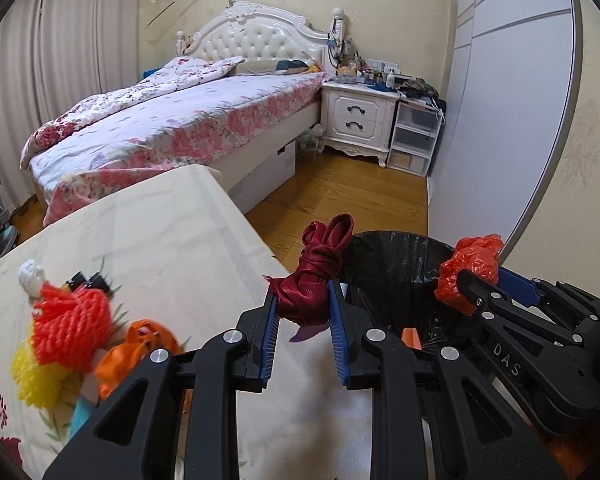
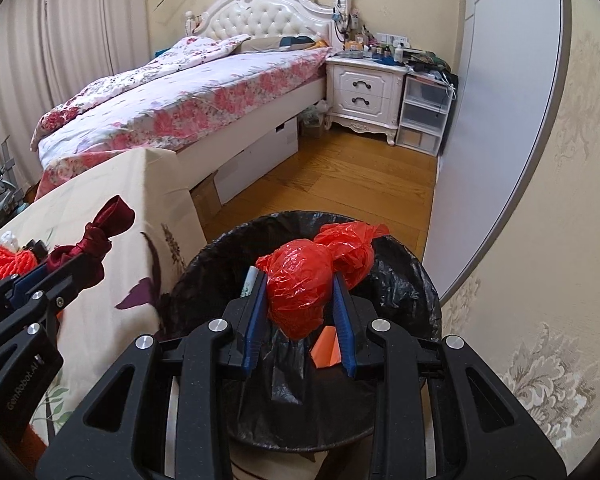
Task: Collect trash
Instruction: 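Move both bags over the black bin and open both tools to drop them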
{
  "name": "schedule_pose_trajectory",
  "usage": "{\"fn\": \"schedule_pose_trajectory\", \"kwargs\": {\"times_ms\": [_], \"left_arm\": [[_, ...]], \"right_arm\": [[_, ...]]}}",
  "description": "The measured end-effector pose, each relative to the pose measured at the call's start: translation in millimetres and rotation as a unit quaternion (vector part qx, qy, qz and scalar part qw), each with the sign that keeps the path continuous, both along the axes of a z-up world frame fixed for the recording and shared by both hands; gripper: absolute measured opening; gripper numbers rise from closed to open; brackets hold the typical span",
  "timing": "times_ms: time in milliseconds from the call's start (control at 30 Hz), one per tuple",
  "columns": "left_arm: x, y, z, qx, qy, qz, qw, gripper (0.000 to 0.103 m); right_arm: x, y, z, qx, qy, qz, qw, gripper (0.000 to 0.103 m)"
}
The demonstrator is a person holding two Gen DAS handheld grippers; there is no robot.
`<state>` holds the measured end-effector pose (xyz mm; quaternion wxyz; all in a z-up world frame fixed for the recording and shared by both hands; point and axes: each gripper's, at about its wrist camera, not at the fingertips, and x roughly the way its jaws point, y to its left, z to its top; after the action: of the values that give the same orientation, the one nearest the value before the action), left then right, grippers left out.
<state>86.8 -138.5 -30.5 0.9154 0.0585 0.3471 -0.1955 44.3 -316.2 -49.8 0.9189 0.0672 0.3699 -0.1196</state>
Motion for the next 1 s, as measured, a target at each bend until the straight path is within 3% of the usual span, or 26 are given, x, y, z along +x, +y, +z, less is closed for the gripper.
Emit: {"fn": "schedule_pose_trajectory", "kwargs": {"times_ms": [467,567,600,733,1000], "left_arm": [[24.7,-27.2,-14.8,0.014,0.019,-0.017,0.9996,0.025],[24.5,-28.5,-16.6,0.014,0.023,-0.019,0.9994,0.031],[24.5,-28.9,-17.2,0.014,0.024,-0.02,0.9994,0.034],[22.6,-31.1,-16.9,0.014,0.019,-0.022,0.9995,0.051],[24.6,-24.9,-11.7,0.003,0.019,-0.009,0.9998,0.065]], "right_arm": [[15.7,-20.4,-15.4,0.015,0.014,-0.015,1.0,0.032],[16.2,-22.1,-15.8,0.015,0.014,-0.018,1.0,0.035],[16.1,-22.6,-15.6,0.014,0.012,-0.02,1.0,0.041],[16.1,-25.4,-14.9,0.013,0.008,-0.026,1.0,0.045],[13.7,-30.6,-12.5,0.014,0.006,-0.039,0.999,0.051]]}}
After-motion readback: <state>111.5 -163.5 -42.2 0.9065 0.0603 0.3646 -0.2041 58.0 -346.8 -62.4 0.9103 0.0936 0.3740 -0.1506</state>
